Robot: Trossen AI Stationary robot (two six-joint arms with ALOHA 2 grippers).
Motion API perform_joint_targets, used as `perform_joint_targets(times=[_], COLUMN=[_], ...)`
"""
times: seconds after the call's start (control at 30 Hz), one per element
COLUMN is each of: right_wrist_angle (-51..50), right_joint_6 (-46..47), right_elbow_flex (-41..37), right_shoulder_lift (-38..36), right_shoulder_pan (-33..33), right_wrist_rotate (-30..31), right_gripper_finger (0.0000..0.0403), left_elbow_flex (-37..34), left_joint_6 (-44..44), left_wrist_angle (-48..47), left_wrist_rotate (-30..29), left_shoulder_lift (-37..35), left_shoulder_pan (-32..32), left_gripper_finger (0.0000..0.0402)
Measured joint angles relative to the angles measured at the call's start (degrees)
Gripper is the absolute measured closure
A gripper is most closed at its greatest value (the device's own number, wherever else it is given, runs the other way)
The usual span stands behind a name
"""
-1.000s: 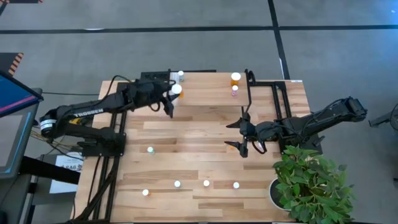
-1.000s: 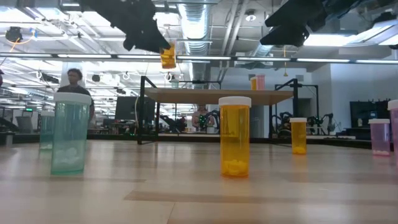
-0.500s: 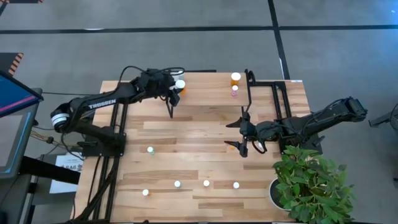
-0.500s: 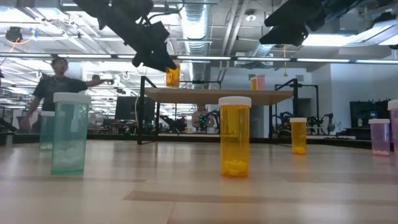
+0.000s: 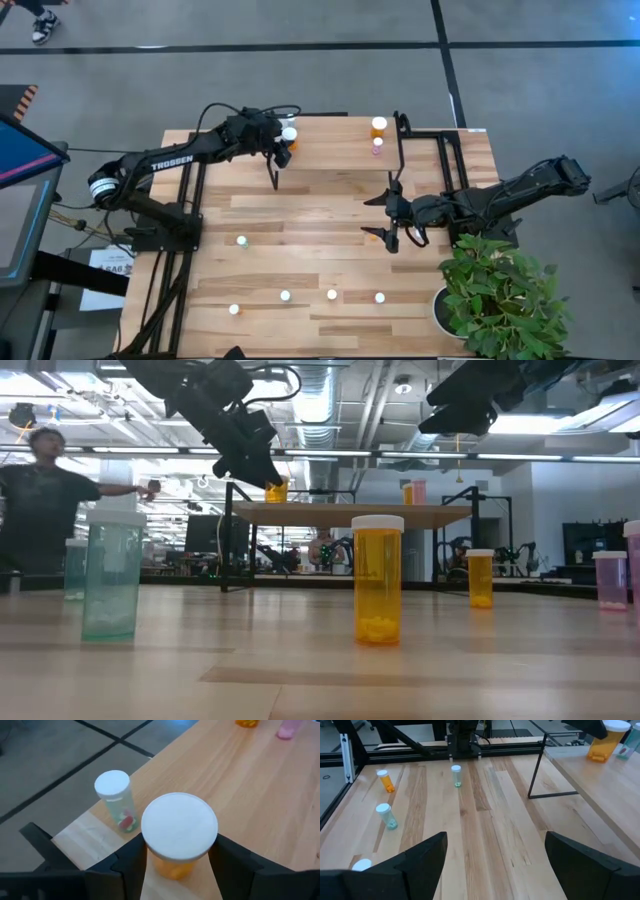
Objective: Pick and place medicine bottles onto shelf by color
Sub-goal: Put the big orange pill bottle on the shelf, then put the top blue pill bottle on the shelf
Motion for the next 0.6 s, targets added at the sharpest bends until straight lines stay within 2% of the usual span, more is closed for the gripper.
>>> perform_joint_targets(times=[0.3, 0.43, 0.6], right_wrist_angle=[0.02, 0.02, 0.04], right_joint_6=[-0.02, -0.02, -0.04], right_elbow_flex=[0.0, 0.0, 0.0], right_shoulder_lift=[0.0, 0.0, 0.0], right_shoulder_pan=[0.0, 0.0, 0.0], right_wrist_rotate=[0.0, 0.0, -0.02], right_gripper_finger=[0.0046, 0.0046, 0.0046], left_elbow_flex=[1.29, 4.5, 11.38], left_joint_6=[-0.09, 0.0, 0.92], left_wrist_angle=[-1.13, -4.37, -13.22], left_wrist_rotate=[-0.05, 0.04, 2.58], left_shoulder_lift=[-0.04, -0.09, -0.09], left_shoulder_pan=[0.0, -0.29, -0.79], left_gripper_finger=[0.0157, 0.0146, 0.0143])
